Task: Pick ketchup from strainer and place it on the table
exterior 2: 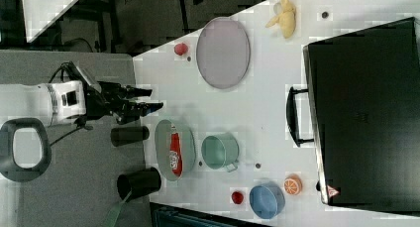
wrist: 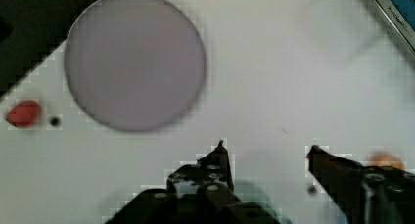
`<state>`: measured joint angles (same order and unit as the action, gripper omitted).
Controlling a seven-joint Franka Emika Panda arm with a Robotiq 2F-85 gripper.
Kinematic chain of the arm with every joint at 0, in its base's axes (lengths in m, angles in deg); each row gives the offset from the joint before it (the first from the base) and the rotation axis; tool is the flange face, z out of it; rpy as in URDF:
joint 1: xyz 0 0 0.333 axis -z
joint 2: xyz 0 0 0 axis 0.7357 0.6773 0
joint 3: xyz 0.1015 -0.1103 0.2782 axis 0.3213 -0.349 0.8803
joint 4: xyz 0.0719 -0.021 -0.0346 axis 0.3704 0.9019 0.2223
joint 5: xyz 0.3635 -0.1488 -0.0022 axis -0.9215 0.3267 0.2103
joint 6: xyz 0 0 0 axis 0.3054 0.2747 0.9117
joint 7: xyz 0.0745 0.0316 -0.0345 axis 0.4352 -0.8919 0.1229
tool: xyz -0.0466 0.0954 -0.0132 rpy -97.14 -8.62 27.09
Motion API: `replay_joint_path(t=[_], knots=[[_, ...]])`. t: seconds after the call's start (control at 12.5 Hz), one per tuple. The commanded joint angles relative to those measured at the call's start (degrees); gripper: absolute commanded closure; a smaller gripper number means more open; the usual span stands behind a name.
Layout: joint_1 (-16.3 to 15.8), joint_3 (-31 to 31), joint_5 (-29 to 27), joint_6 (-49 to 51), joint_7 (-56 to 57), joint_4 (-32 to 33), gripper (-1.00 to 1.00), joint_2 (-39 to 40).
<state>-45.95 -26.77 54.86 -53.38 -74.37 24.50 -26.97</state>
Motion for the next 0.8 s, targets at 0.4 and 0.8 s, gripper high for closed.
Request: replay_joint_path(t=[0.4,0.8], knots=[[5.4,8.3,-1.1,10.1,-4.7,3.4,-1.0,-11.6],[3.5,21.3,-1.1,7.8,-4.7,3.4,-1.0,-9.0]])
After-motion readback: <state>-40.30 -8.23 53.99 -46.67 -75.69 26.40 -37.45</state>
